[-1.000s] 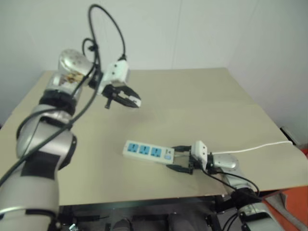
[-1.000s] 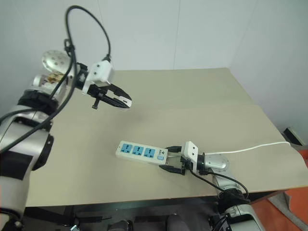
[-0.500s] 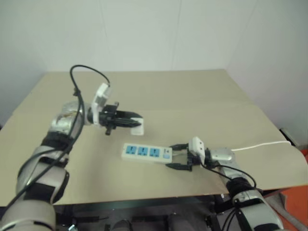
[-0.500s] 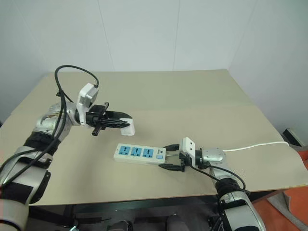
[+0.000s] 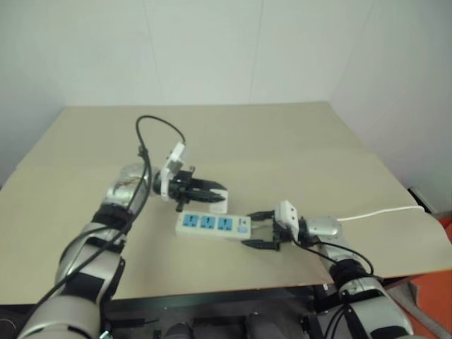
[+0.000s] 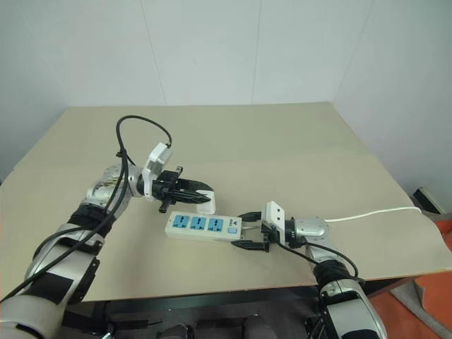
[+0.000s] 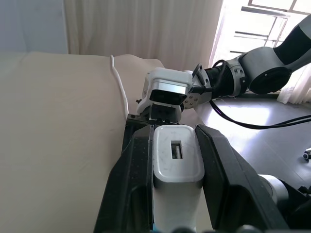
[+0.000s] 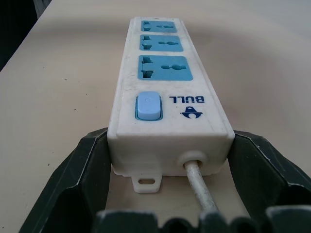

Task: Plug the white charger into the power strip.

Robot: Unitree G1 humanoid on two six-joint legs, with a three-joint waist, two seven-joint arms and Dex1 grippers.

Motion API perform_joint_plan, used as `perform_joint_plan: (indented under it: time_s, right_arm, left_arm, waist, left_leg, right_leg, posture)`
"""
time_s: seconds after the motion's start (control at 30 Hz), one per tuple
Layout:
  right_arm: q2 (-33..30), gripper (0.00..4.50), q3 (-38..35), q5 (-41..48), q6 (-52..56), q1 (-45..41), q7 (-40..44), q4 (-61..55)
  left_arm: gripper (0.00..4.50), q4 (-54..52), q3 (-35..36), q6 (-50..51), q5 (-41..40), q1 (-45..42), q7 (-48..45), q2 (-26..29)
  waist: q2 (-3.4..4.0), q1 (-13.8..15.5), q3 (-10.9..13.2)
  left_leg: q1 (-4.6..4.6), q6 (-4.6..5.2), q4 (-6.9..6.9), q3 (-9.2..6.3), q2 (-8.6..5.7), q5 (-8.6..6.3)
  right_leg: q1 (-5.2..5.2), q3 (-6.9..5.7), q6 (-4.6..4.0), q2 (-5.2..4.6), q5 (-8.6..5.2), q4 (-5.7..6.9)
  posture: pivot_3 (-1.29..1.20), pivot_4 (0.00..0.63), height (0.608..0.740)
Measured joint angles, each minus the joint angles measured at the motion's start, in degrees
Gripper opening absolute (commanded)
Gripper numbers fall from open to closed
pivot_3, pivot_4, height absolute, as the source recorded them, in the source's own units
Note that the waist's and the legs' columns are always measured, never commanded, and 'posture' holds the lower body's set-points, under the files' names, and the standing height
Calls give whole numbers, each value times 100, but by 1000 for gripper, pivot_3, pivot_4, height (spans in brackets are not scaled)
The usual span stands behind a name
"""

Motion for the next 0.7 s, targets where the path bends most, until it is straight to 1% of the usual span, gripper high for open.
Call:
perform_joint_plan:
  time_s: [0.37,0.7]
  right_arm:
    - [19,3424,0,-88,-130,14,-82,17]
    - [32,3424,1,-100,-154,31,-108,5]
  left_arm:
    - [998,270,-90,-29,273,106,1,-363]
    - [998,270,-114,-42,344,107,1,-368]
  waist:
    - [-2,-5,-3]
    - [-2,-15,-3]
  left_leg:
    - [7,0,0,0,4,0]
    - [10,0,-1,0,5,0]
  right_leg:
    - [4,1,-4,5,1,0]
    - [6,1,-7,7,0,0]
  posture:
    - [0,150,740]
    - [0,150,740]
